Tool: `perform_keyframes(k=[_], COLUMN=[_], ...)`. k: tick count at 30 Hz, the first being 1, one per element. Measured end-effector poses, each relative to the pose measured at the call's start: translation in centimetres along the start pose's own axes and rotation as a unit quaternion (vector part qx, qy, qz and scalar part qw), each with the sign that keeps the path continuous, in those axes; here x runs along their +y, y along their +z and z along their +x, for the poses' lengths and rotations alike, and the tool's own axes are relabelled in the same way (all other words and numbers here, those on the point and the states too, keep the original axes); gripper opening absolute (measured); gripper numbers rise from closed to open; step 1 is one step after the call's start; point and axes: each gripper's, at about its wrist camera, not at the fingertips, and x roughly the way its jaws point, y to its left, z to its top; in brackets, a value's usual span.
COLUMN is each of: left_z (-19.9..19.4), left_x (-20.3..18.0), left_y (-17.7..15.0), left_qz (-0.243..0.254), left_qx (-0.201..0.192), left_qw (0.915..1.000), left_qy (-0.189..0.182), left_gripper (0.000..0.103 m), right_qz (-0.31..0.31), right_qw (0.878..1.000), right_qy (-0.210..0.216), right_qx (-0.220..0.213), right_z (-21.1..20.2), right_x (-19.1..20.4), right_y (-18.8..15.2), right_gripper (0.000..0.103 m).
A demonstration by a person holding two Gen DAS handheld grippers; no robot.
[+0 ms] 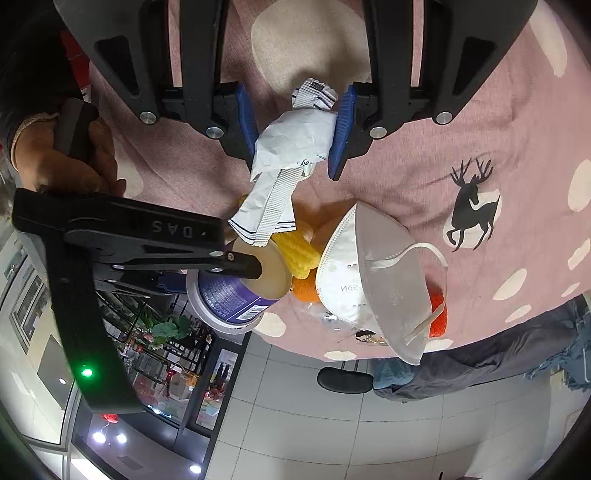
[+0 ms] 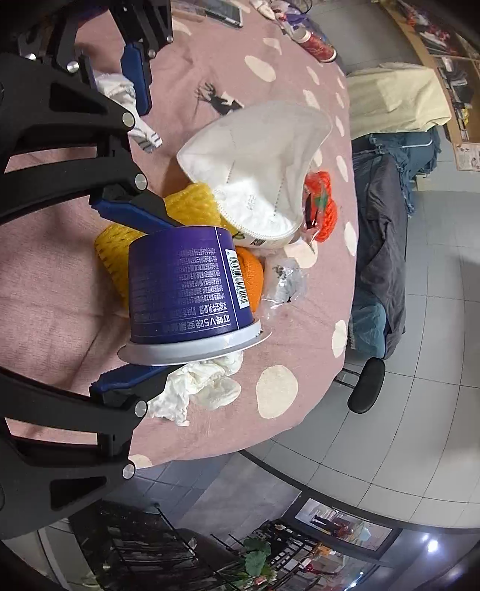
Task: Collect trash
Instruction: 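Carry the purple cup to the bin and release it with the right tool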
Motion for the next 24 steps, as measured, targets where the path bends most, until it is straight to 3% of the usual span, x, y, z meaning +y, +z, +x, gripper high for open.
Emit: perform_keyframes(k=[4, 12, 24], left_z=[-0.4, -0.8, -0.2], left_x=[-0.4, -1.5, -5.5], left_y=[0.0, 0.1, 0.5], left_qz=[0.002, 0.006, 0.044], left_qx=[-0.005, -0.006, 0.000], left_qw=[1.0000, 0.9999, 0.9975], left_qy=[-0.001, -0.013, -0.056], left_gripper=[0.036, 0.036, 0.035], right_qz=[0.017, 0.037, 0.131], right_qw=[0.999, 0.997, 0.986], right_qy=[0.037, 0.042, -0.038], right_qx=[-0.019, -0.057, -0.093], right_z=[-2.5, -7.4, -13.4], right_x=[-0.2, -0.4, -6.9], right_y=[-0.3, -3.1, -8.0], right_gripper=[0.062, 0.062, 0.062])
